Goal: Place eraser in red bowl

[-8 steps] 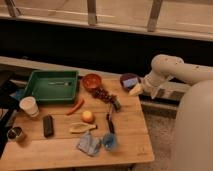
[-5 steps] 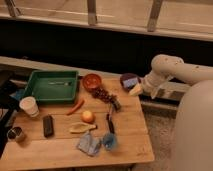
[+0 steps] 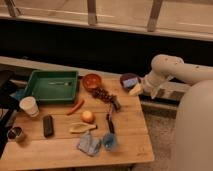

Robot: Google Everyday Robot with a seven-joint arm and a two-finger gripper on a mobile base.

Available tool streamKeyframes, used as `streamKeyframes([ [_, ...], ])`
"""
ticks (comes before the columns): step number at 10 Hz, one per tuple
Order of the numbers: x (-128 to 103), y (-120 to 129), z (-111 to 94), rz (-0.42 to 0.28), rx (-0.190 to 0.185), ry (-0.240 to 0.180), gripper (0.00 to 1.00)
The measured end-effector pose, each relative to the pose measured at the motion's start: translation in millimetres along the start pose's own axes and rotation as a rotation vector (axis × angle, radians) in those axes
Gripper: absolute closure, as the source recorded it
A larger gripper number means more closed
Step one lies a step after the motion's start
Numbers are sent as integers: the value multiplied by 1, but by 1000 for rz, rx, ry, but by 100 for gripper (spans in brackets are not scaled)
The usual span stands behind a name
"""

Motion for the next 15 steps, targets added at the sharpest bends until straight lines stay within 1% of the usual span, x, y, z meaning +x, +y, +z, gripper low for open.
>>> streamKeyframes([
  [11,0,0,0,-2,1,0,20],
  [12,0,1,0,-8,0,-6,20],
  [13,1,5,0,-21,-2,-14,20],
  [14,3,16,0,-53,-13,-24,20],
  [15,3,33,1,-90,-25,-30,20],
])
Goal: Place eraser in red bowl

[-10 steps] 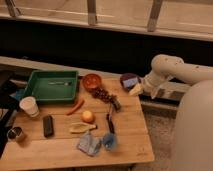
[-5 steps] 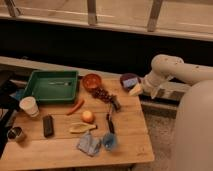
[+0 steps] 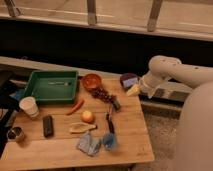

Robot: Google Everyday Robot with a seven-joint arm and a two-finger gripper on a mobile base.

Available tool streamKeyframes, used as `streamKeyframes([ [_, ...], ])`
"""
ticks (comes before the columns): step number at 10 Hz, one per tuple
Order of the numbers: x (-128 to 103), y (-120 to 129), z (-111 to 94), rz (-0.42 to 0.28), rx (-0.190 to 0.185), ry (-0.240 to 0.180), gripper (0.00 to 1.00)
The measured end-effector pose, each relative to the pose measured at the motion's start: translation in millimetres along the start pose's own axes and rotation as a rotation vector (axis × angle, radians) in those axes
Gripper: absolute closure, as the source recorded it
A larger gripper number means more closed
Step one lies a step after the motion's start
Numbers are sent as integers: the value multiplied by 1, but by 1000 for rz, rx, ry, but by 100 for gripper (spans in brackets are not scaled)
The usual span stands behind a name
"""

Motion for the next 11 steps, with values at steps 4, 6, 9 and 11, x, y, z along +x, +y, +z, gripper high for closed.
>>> streamKeyframes([
  [4,-5,107,5,-219,-61,-22,20],
  [6,4,179,9,-366,-105,-10,20],
  [9,38,258,3,-549,-155,-28,20],
  [11,42,263,2,-565,-156,-32,20],
])
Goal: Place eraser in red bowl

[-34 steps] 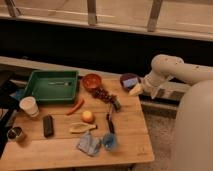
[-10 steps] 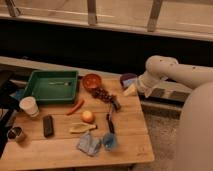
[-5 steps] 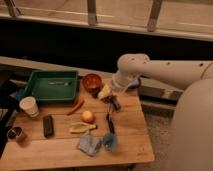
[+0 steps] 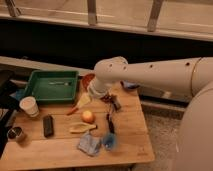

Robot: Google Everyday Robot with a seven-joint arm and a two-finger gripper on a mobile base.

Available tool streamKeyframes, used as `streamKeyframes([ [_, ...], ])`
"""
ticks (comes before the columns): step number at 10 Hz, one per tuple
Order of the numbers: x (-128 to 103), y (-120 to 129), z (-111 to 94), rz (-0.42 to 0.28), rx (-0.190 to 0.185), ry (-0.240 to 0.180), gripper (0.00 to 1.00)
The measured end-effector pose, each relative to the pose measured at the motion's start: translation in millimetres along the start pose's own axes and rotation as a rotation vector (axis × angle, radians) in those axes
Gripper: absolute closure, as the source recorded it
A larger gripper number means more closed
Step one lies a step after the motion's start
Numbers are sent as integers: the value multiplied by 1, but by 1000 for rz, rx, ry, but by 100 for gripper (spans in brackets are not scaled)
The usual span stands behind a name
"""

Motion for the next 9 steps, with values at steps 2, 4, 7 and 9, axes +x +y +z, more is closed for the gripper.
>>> streamKeyframes([
  [2,1,-1,0,2,1,0,20],
  [4,-3,7,5,-29,-2,1,20],
  [7,-30,39,30,-101,-24,12,20],
  [9,-55,72,56,-161,-49,26,20],
])
